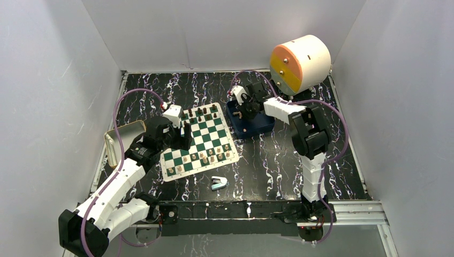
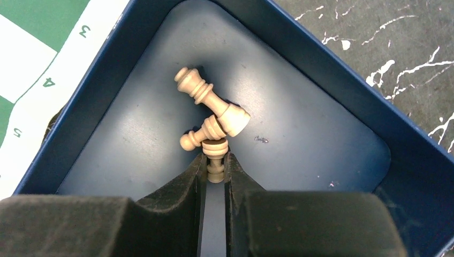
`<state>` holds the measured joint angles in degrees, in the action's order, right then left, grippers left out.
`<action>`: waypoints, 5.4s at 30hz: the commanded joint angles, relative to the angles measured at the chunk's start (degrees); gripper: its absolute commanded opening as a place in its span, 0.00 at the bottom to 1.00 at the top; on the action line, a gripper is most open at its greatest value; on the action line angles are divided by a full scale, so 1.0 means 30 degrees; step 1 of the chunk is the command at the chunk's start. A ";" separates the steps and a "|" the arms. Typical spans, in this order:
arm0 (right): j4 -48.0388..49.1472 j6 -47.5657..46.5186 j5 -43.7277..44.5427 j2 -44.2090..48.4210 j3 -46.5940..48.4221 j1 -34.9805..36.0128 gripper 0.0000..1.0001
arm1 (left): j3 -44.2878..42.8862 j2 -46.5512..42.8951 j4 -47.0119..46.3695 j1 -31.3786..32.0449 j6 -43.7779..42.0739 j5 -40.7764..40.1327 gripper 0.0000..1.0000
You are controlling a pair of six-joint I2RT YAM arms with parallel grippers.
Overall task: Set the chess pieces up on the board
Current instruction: Pick up the chess piece from the storage box, then place the chess piece at the center of the board, then pick up the chess piece at the center of the board, then place the chess piece on the chessboard.
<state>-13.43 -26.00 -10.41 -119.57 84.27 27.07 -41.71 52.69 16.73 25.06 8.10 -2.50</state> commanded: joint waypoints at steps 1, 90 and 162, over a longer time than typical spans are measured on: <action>-0.0102 0.1481 0.0473 0.1985 0.0481 -0.0011 0.21 | -0.0064 -0.0071 -0.0150 -0.0062 -0.0009 -0.0232 0.73; -1.3890 1.9623 0.2069 0.7651 -0.8355 1.0043 0.34 | 0.1340 -0.4965 -0.1580 0.0700 -0.1791 0.4378 0.64; -1.5376 1.5754 0.2790 -0.4165 1.5866 1.0689 0.19 | -1.0211 -0.6401 0.3833 0.0758 0.4006 -0.1606 0.75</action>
<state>-57.45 22.57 0.54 -128.62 125.75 58.54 -68.16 32.73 25.96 27.14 17.15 -5.65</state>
